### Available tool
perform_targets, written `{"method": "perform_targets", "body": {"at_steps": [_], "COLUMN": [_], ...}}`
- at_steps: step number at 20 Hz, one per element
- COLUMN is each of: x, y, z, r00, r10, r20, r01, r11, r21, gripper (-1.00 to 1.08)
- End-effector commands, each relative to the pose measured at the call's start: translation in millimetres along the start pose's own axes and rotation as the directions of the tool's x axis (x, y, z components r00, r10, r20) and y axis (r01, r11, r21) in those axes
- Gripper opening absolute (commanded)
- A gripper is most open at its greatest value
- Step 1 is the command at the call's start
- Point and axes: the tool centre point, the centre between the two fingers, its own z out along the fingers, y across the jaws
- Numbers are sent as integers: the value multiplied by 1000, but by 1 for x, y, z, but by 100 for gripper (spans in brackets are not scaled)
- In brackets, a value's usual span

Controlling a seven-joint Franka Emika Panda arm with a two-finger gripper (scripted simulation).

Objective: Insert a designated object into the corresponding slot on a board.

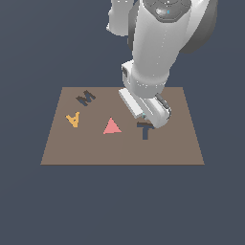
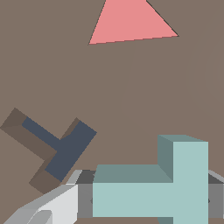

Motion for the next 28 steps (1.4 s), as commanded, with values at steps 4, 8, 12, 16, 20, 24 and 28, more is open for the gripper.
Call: {"method": "perform_targets", "body": {"at_steps": [4,8,12,16,20,24,28], "x": [1,4,9,14,18,22,23], "y": [-25,-41,-53,-63,-70,-74,-75], "z": [-1,-2,-3,-3,-3,-4,-4], "r00": [980,948,910,873,841,819,809], "r10": [198,317,414,488,541,574,587], "r20": [0,0,0,0,0,0,0], "r01": [-198,-317,-414,-488,-541,-574,-587], "r11": [980,948,910,873,841,819,809], "r21": [0,0,0,0,0,0,0], "gripper": [-100,-100,-100,-100,-100,-100,-100]}}
